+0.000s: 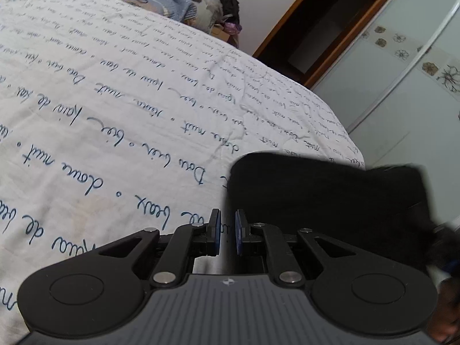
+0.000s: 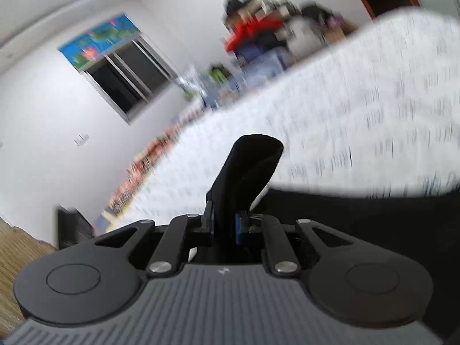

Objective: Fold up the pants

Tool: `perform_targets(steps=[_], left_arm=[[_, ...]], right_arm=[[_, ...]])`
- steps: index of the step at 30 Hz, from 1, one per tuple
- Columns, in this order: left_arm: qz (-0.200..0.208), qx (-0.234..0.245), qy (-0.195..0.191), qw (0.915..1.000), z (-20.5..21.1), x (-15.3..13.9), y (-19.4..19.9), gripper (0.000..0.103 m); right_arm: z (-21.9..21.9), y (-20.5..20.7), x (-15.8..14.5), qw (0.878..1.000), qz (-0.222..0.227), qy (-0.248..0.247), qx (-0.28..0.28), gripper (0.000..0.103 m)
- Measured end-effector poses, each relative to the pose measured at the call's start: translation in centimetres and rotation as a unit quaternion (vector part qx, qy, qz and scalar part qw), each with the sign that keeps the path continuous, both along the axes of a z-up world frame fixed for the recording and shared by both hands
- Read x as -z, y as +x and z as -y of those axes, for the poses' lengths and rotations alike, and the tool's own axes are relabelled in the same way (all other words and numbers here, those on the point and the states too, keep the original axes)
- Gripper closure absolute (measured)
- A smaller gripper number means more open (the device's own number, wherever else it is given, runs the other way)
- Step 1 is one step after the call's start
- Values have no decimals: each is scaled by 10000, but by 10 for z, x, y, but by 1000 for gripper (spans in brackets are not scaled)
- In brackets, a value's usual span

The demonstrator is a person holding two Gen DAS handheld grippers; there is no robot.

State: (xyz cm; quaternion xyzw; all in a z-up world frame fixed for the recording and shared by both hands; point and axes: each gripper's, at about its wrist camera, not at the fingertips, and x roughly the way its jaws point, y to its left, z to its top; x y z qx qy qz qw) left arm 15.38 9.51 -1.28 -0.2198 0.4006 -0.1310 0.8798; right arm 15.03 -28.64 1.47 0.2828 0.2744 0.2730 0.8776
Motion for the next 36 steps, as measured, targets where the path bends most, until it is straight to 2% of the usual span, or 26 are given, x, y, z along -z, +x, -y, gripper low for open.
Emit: perform_targets(steps=[3,5,8,10,13,17,19,24,25,26,27,28,30,33,34,36], left_arm=[[-9,100,91,9999,6,1,0,93],[-84,143,106,9998,9,6,2,93],[-191,255,145,9994,20,12,5,93],[-174,413,219,9988,29,11,4,93],[-83,582,490,9971,41,8,0,93],[-57,655,602,9960,48,7,-2,93],[-105,681,589,9959,48,8,-2,93],[-85,740,603,9954,49,5,-2,93],[-84,749,594,9954,51,4,-1,93],[-94,760,589,9953,52,4,0,93],[-99,781,588,9952,55,3,0,93],[-86,814,588,9949,58,2,-1,93],[-15,904,605,9941,65,-1,-3,93],[127,1051,570,9927,81,-7,-6,93],[177,1128,546,9920,88,-8,-7,93],[292,1294,508,9899,105,-8,-9,93]], right_arm=[[33,-22,-26,9989,309,-81,331,89],[62,-35,-22,9969,171,-337,693,89],[100,-38,13,9855,-587,-883,1326,89],[120,-35,45,9759,-1146,-995,1570,89],[137,-40,67,9760,-1291,-454,1694,89],[128,-38,62,9772,-1172,-641,1649,89],[129,-36,64,9778,-1206,-520,1631,89],[148,-56,71,9765,-1293,556,1634,89],[149,-59,73,9761,-1298,585,1641,89],[147,-59,73,9746,-1376,257,1748,88],[143,-58,75,9698,-1491,-246,1914,74],[141,-58,76,9636,-1567,-609,2080,53],[138,-66,69,9574,-1355,-887,2389,55],[121,-84,43,9454,-688,-1636,2732,57],[114,-89,36,9438,-525,-1811,2714,57],[97,-95,28,9494,-304,-1976,2422,53]])
